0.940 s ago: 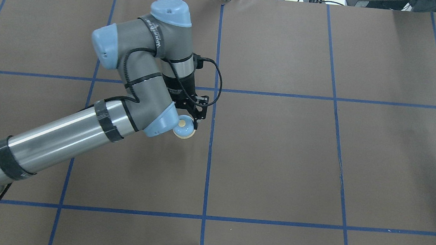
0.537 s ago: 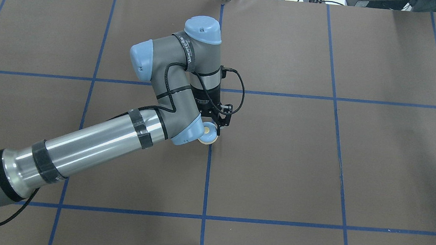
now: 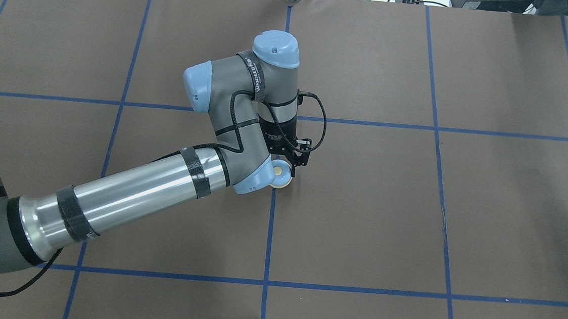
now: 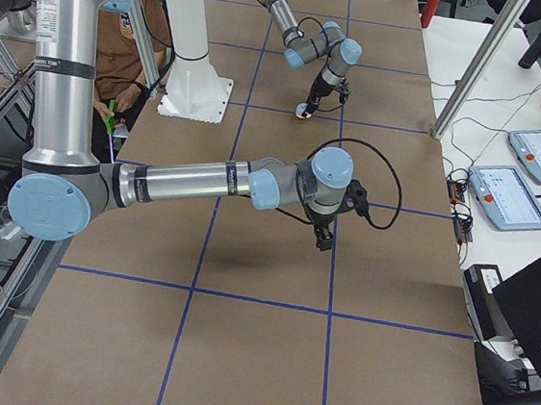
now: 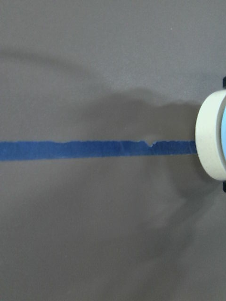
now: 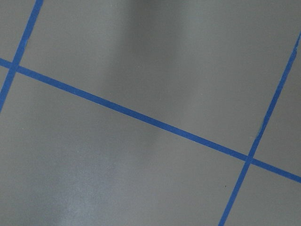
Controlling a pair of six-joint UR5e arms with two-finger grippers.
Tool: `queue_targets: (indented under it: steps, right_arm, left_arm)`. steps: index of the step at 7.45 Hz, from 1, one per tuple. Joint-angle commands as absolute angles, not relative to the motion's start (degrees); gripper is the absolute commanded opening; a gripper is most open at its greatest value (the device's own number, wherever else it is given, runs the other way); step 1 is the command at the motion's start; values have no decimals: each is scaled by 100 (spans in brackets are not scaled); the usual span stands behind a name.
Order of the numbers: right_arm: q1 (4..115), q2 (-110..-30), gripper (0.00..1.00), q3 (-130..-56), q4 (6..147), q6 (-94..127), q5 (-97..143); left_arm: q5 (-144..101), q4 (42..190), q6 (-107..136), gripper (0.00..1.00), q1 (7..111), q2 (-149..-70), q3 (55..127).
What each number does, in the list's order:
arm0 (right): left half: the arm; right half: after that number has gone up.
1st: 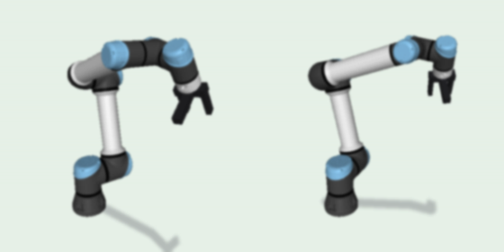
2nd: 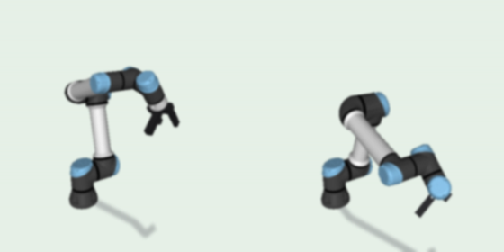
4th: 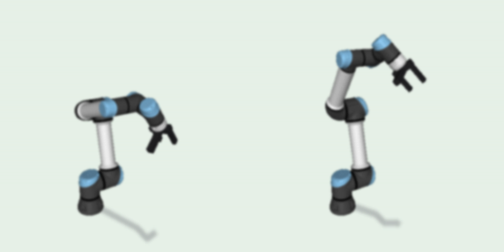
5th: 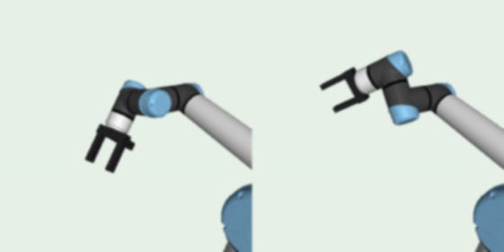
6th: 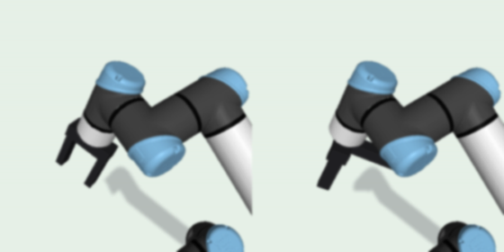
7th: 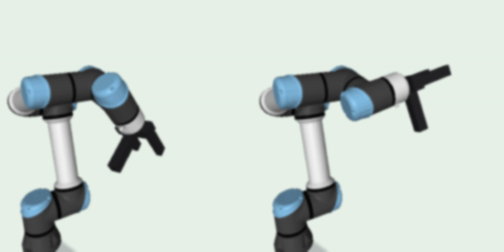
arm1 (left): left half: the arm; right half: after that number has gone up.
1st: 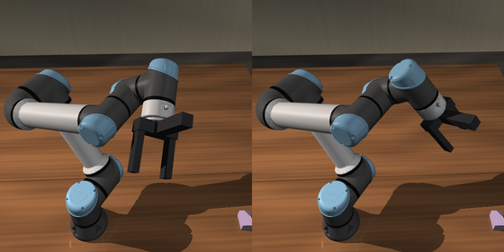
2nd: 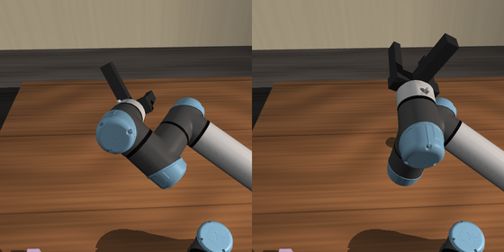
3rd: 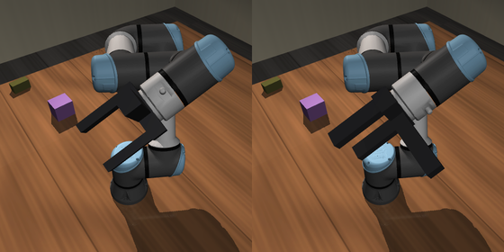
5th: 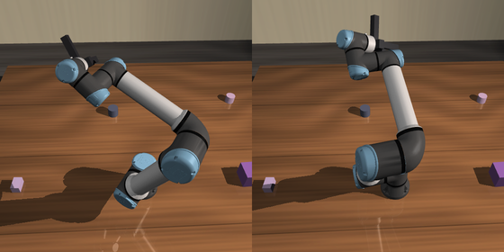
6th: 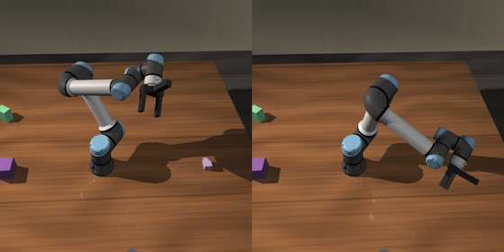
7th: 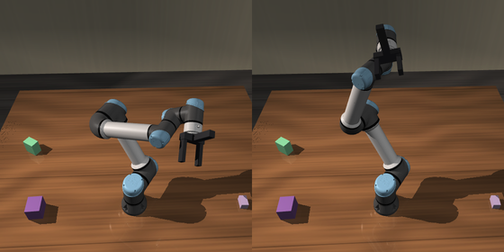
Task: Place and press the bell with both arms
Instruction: 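Lower the bell onto the table and open the left gripper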
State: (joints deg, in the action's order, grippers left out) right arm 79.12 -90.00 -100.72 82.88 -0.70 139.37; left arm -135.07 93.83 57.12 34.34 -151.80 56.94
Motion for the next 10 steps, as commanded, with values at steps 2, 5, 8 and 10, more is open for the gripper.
queue_targets:
  steps: [2, 5, 8, 10]
  right_arm:
    - [7884, -8991, 100, -10072, 8288, 53, 13939]
    - [7840, -8991, 100, -10063, 8288, 53, 13939]
    - [7796, -8983, 100, -10063, 8288, 44, 13931]
    - [7674, -8773, 100, -10020, 8288, 262, 13896]
  left_arm:
    - [-13404, 9343, 5748, 48, 3480, -15196, 5695]
    - [-13324, 9325, 5801, 53, 3498, -15179, 5678]
    - [-13324, 9369, 5862, 97, 3489, -15179, 5651]
    - [-13333, 9413, 6141, 99, 3707, -15179, 5739]
